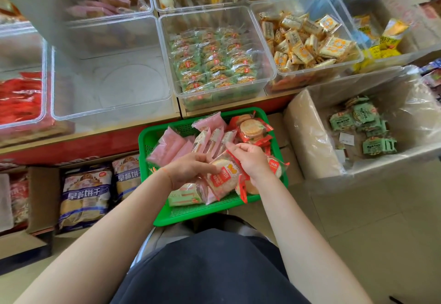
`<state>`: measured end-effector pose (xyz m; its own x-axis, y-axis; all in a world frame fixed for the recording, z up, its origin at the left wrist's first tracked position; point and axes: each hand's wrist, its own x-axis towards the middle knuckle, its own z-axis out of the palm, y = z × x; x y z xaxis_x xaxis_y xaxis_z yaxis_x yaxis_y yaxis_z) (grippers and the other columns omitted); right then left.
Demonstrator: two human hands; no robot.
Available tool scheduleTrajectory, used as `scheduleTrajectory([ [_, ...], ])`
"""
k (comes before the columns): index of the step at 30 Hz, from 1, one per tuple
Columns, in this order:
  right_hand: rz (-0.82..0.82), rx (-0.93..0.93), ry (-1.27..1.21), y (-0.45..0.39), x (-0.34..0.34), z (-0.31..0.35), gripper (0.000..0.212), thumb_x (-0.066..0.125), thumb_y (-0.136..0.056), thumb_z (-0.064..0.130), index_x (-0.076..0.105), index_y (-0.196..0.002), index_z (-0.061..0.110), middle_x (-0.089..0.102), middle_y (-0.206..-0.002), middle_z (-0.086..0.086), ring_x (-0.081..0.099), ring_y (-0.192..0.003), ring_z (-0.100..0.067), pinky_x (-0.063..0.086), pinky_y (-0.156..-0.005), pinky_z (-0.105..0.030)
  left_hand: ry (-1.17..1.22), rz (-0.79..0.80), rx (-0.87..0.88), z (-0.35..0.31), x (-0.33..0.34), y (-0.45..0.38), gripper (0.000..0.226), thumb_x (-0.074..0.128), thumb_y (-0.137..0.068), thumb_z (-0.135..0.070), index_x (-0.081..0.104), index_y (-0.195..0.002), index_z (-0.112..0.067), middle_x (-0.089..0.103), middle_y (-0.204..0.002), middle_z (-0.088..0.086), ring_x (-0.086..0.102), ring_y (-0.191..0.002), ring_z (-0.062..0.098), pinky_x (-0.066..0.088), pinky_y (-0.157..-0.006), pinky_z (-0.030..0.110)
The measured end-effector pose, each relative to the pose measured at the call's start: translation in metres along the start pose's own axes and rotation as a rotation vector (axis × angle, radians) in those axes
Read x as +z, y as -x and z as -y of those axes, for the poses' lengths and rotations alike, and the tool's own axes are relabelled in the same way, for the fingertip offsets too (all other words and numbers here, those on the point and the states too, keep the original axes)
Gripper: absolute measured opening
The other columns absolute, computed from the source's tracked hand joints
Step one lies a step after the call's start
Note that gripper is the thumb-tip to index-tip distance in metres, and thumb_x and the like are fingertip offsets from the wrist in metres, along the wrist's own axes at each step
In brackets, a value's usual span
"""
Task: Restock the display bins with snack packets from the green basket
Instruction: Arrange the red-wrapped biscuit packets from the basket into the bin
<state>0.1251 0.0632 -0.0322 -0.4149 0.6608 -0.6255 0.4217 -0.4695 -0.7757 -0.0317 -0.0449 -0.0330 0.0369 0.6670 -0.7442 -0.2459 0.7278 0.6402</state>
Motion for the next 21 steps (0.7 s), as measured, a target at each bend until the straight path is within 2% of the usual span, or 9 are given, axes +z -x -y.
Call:
scheduleTrajectory([
  [3,-0.161,-0.012,0.135,-0.008,-0.003,-0.006,0.039,0.055,-0.097,0.041,0.068,-0.080,0.009,0.066,-0.076,-0.004,0.062,-0.071,-0.019,0.051,-0.067,-0.031,-0.063,-0.087,-0.003,-0.001,0.000,0.002,0.016,0.072,-0.087,-0.009,0.060,-0.098,-0.006,0.073,-0.093,0.011,0.072,-0.079,0.020,0.060,-0.069,0.031],
  [6,-0.222,-0.038,0.517,-0.013,-0.008,-0.023,0.022,0.059,-0.093,0.036,0.060,-0.083,0.016,0.062,-0.086,0.000,0.059,-0.077,-0.018,0.041,-0.058,-0.028,0.105,-0.229,-0.028,0.006,-0.001,0.002,0.031,0.067,-0.089,-0.005,0.054,-0.117,0.002,0.070,-0.103,0.017,0.073,-0.080,0.026,0.062,-0.070,0.038],
  [8,-0.183,0.050,0.844,-0.010,-0.006,-0.037,0.030,0.067,-0.087,0.044,0.054,-0.092,0.018,0.060,-0.091,0.002,0.060,-0.084,-0.023,0.039,-0.060,-0.030,0.227,-0.229,-0.017,0.012,-0.003,0.003,0.035,0.063,-0.089,0.002,0.053,-0.121,-0.004,0.069,-0.105,0.016,0.072,-0.085,0.028,0.059,-0.082,0.049],
  [10,-0.157,0.160,1.070,-0.009,-0.002,-0.049,0.037,0.071,-0.084,0.046,0.054,-0.102,0.019,0.062,-0.099,-0.001,0.063,-0.093,-0.028,0.046,-0.064,-0.034,0.319,-0.175,0.012,0.016,-0.005,0.004,0.041,0.059,-0.088,0.009,0.053,-0.122,-0.014,0.069,-0.102,0.013,0.069,-0.084,0.028,0.055,-0.090,0.056],
  [12,-0.143,0.194,1.164,-0.008,0.000,-0.053,0.025,0.067,-0.089,0.035,0.058,-0.106,0.018,0.065,-0.104,-0.004,0.064,-0.096,-0.030,0.053,-0.070,-0.037,0.365,-0.128,0.031,0.017,-0.006,0.008,0.048,0.055,-0.087,0.013,0.053,-0.121,-0.020,0.068,-0.097,0.012,0.069,-0.078,0.026,0.058,-0.082,0.050],
  [14,-0.133,0.162,1.113,-0.008,-0.004,-0.053,0.016,0.063,-0.091,0.026,0.061,-0.104,0.017,0.064,-0.101,-0.005,0.063,-0.094,-0.029,0.054,-0.073,-0.038,0.382,-0.103,0.042,0.018,-0.007,0.009,0.052,0.052,-0.086,0.017,0.052,-0.123,-0.021,0.068,-0.095,0.012,0.069,-0.074,0.024,0.061,-0.070,0.042],
  [16,-0.100,0.092,0.932,-0.010,-0.013,-0.046,0.011,0.063,-0.091,0.027,0.060,-0.093,0.017,0.062,-0.092,-0.003,0.061,-0.090,-0.026,0.050,-0.073,-0.036,0.387,-0.102,0.050,0.018,-0.009,0.010,0.058,0.051,-0.084,0.020,0.051,-0.127,-0.019,0.068,-0.096,0.013,0.069,-0.076,0.024,0.061,-0.065,0.038],
  [18,-0.077,0.052,0.727,-0.009,-0.024,-0.031,0.010,0.066,-0.089,0.025,0.059,-0.092,0.018,0.060,-0.092,0.001,0.057,-0.090,-0.020,0.044,-0.071,-0.032,0.388,-0.111,0.058,0.018,-0.012,0.011,0.061,0.051,-0.084,0.021,0.049,-0.130,-0.018,0.067,-0.098,0.014,0.069,-0.079,0.026,0.060,-0.063,0.035],
  [21,-0.180,0.014,0.386,-0.009,-0.038,-0.010,0.010,0.067,-0.086,0.019,0.064,-0.095,0.017,0.066,-0.095,0.001,0.062,-0.092,-0.020,0.045,-0.067,-0.029,0.391,-0.109,0.063,0.015,-0.016,0.013,0.062,0.051,-0.084,0.020,0.046,-0.133,-0.017,0.065,-0.104,0.017,0.068,-0.082,0.029,0.059,-0.061,0.034],
])
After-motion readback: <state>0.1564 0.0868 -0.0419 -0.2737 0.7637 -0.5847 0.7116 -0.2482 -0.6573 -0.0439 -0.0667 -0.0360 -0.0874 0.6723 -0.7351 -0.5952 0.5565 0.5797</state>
